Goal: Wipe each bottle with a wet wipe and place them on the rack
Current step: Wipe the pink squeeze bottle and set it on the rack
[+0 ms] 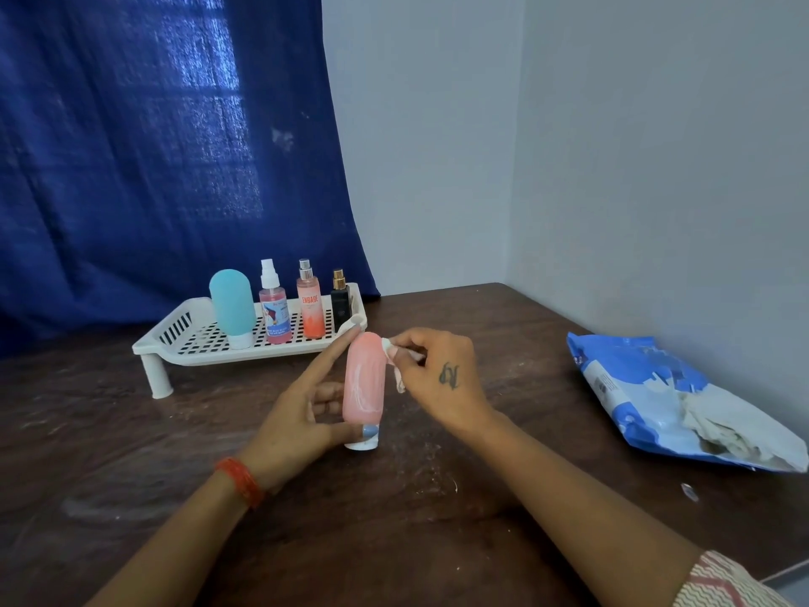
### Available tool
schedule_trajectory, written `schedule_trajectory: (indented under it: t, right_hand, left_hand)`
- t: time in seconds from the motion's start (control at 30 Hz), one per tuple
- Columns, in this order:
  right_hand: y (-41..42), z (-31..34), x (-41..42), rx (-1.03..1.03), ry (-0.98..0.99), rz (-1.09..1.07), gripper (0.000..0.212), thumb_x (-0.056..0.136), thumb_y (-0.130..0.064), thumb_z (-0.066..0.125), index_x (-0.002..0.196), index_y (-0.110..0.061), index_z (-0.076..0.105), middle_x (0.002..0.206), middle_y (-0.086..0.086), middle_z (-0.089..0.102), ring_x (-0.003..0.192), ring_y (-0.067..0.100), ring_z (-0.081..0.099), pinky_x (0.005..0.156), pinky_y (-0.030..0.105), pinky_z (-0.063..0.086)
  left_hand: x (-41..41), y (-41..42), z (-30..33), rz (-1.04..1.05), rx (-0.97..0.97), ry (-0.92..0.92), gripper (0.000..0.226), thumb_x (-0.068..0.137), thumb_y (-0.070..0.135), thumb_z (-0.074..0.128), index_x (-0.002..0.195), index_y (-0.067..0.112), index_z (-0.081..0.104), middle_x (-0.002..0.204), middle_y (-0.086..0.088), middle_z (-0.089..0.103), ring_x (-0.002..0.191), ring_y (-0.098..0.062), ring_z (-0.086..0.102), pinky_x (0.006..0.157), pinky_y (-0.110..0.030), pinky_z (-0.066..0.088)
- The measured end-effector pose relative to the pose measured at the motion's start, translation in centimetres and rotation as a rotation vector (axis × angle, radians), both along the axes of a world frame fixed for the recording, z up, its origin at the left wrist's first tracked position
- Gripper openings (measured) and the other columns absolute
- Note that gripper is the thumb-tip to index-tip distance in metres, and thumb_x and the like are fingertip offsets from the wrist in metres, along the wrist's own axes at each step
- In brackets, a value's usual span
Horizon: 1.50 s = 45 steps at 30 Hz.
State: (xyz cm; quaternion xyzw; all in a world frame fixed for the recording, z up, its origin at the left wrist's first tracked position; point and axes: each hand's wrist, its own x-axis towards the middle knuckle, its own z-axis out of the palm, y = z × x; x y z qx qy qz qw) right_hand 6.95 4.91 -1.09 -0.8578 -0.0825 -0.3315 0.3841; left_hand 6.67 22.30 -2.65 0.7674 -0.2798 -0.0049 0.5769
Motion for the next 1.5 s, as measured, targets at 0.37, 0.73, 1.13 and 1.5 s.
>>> schedule_trajectory:
  t: [0.37,0.73,1.13,1.5]
  right_hand:
    - [0.2,-0.8,0.0,-0.019,-0.252,0.129,0.012,0.074,-0.011,0.075,0.086,-0.009,0.075,0.083,0.005,0.070,0.071,0.003,0.058,0.063,0.004,0.043]
    - [0.5,-0.7,-0.1,-0.053,-0.320,0.186,0.015,0.079,-0.009,0.071,0.094,-0.008,0.074,0.094,0.007,0.068,0.084,0.008,0.061,0.071,0.006,0.046]
    - [-0.1,-1.2,0.6,0.016,-0.221,0.073,0.011,0.078,-0.012,0.074,0.089,-0.010,0.075,0.085,0.004,0.071,0.071,0.000,0.056,0.063,0.003,0.043]
    - [-0.3,-1.1,0.0,0.006,-0.216,0.244,0.008,0.071,-0.004,0.075,0.079,-0.008,0.075,0.080,0.005,0.070,0.067,-0.001,0.059,0.062,0.005,0.046]
  left_hand:
    - [0.3,0.1,-0.1,-0.021,-0.030,0.011,0.099,0.058,0.013,0.080,0.131,0.057,0.031,0.122,-0.007,0.063,0.106,-0.017,0.065,0.078,-0.023,0.054]
    - [0.0,0.1,0.1,-0.036,-0.053,0.029,0.100,0.050,0.027,0.083,0.131,0.055,0.032,0.119,-0.004,0.065,0.106,-0.017,0.065,0.079,-0.023,0.054]
    - [0.2,0.2,0.1,-0.021,-0.048,0.070,0.098,0.056,0.013,0.079,0.126,0.060,0.031,0.122,-0.002,0.063,0.106,-0.014,0.064,0.078,-0.024,0.055]
    - [0.2,0.3,0.1,-0.021,-0.036,0.078,0.103,0.058,0.009,0.083,0.133,0.055,0.029,0.120,-0.002,0.065,0.107,-0.018,0.065,0.083,-0.029,0.056]
